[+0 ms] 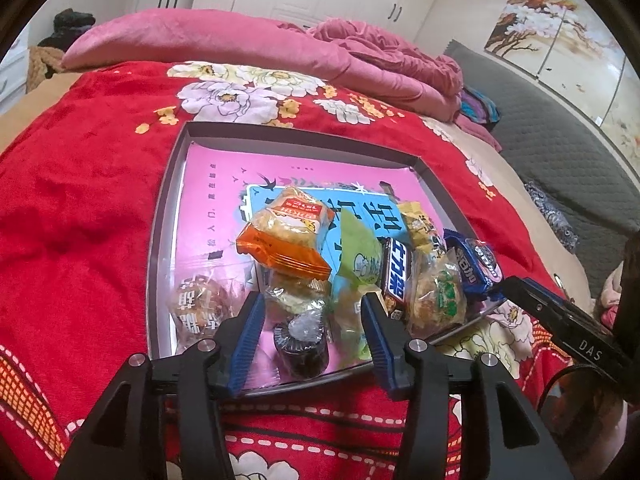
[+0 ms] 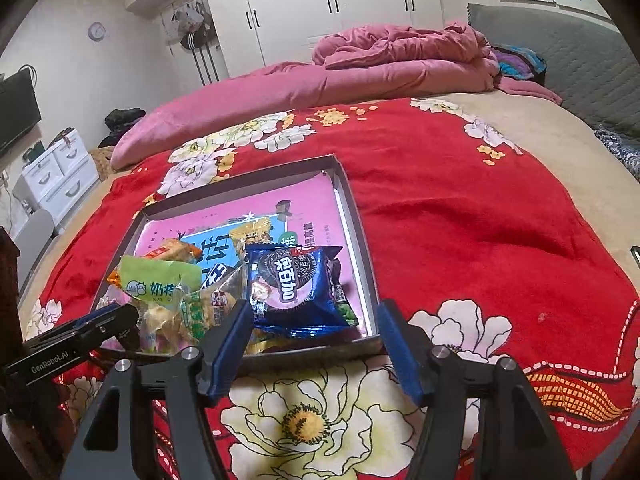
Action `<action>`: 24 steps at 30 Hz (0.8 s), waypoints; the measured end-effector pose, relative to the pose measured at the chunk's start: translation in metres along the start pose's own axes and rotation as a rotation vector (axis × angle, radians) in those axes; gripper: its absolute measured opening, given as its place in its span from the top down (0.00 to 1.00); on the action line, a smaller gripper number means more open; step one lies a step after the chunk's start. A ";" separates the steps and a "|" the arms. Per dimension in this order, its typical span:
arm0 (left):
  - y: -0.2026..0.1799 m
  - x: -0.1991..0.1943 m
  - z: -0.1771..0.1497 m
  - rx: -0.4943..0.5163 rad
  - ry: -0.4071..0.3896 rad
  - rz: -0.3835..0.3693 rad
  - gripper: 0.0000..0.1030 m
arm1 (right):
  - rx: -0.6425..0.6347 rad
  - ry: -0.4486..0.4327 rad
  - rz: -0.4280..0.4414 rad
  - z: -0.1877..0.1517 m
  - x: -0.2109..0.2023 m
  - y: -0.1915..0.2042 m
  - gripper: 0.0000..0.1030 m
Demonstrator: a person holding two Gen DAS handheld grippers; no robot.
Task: Organize snacks
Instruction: 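Lower and open left tool on the candy while right tool releases the cookie pack in the tray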
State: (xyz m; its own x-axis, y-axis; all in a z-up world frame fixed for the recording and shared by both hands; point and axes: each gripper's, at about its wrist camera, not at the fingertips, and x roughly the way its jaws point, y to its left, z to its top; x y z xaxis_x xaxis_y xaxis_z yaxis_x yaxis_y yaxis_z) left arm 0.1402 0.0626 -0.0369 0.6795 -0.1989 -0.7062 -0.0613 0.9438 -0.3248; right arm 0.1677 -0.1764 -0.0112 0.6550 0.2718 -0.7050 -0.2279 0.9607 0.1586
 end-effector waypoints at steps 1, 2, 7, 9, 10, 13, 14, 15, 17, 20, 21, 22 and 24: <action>0.000 -0.001 0.000 0.000 -0.001 0.001 0.49 | -0.001 0.000 -0.001 0.000 -0.001 0.000 0.37; 0.000 -0.001 0.000 0.001 -0.002 0.002 0.49 | -0.001 0.000 -0.001 0.000 -0.001 0.000 0.37; 0.001 -0.003 0.001 -0.001 -0.005 -0.002 0.43 | -0.006 -0.002 -0.005 0.000 -0.002 0.001 0.37; 0.000 -0.004 0.001 0.004 -0.006 -0.003 0.39 | -0.013 -0.004 -0.009 0.000 -0.004 0.002 0.37; 0.000 -0.003 0.001 0.007 -0.005 -0.003 0.38 | -0.016 -0.005 -0.011 0.000 -0.004 0.003 0.37; -0.002 -0.003 0.000 0.015 0.000 -0.005 0.36 | -0.030 -0.010 -0.018 0.000 -0.005 0.005 0.30; -0.003 -0.004 -0.001 0.018 -0.001 -0.004 0.36 | -0.032 -0.014 -0.021 0.001 -0.006 0.006 0.28; -0.003 -0.005 -0.001 0.021 -0.004 -0.003 0.35 | -0.034 -0.017 -0.021 0.001 -0.007 0.006 0.28; -0.006 -0.010 -0.002 0.033 -0.016 -0.005 0.31 | -0.040 -0.018 -0.020 0.001 -0.007 0.008 0.28; -0.009 -0.016 -0.004 0.040 -0.026 -0.015 0.29 | -0.048 -0.028 -0.023 0.001 -0.009 0.009 0.26; -0.010 -0.018 -0.005 0.044 -0.026 -0.014 0.28 | -0.050 -0.032 -0.021 0.002 -0.011 0.010 0.26; -0.011 -0.019 -0.006 0.049 -0.026 -0.009 0.28 | -0.050 -0.036 -0.020 0.001 -0.012 0.010 0.25; -0.012 -0.021 -0.008 0.053 -0.026 -0.001 0.28 | -0.050 -0.048 -0.012 0.002 -0.016 0.011 0.23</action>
State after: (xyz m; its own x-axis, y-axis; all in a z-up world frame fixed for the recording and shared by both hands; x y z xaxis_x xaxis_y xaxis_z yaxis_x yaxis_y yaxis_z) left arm 0.1203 0.0530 -0.0233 0.6985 -0.1932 -0.6890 -0.0225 0.9565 -0.2910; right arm 0.1563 -0.1702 0.0031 0.6913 0.2636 -0.6728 -0.2545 0.9603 0.1147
